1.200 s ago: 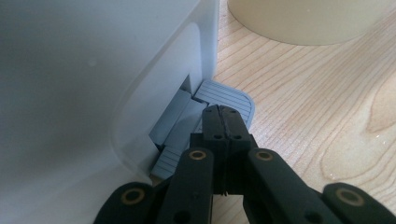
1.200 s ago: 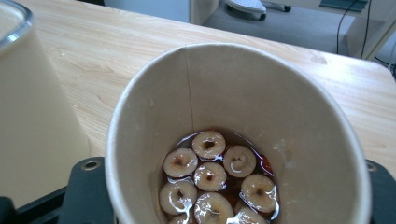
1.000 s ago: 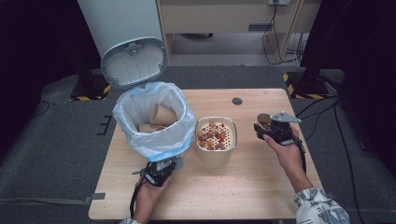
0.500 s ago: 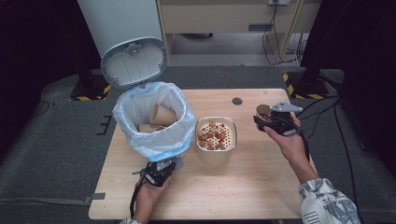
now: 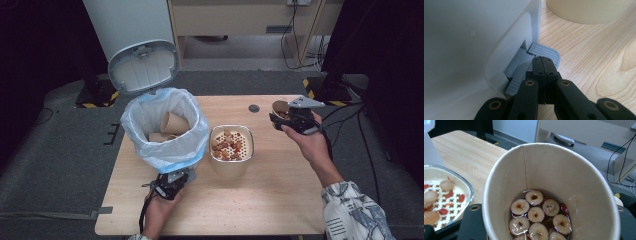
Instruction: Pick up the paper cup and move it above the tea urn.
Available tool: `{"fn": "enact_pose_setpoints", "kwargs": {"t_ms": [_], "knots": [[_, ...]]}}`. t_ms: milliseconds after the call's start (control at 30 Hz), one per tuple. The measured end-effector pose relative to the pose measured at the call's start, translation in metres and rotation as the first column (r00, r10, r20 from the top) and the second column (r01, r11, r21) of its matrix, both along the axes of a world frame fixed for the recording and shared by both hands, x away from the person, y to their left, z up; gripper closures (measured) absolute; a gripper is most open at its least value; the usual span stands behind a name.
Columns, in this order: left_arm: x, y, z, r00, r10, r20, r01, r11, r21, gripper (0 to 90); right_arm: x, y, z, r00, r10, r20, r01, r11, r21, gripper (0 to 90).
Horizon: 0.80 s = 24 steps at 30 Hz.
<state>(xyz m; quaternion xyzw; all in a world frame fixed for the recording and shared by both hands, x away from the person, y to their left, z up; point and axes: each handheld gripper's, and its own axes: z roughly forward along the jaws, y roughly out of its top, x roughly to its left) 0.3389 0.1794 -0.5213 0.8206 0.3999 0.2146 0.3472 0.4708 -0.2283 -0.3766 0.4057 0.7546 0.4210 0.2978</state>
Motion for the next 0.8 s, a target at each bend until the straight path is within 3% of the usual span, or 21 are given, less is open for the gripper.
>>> {"fn": "enact_pose_setpoints", "kwargs": {"t_ms": [800], "knots": [[0.000,0.001,0.000,1.0000,-0.003,0.001,0.003,1.0000,-0.001,89.8,0.005,0.023,0.033,0.9959,0.078,0.047,-0.075,0.996,-0.055,36.8]]}}
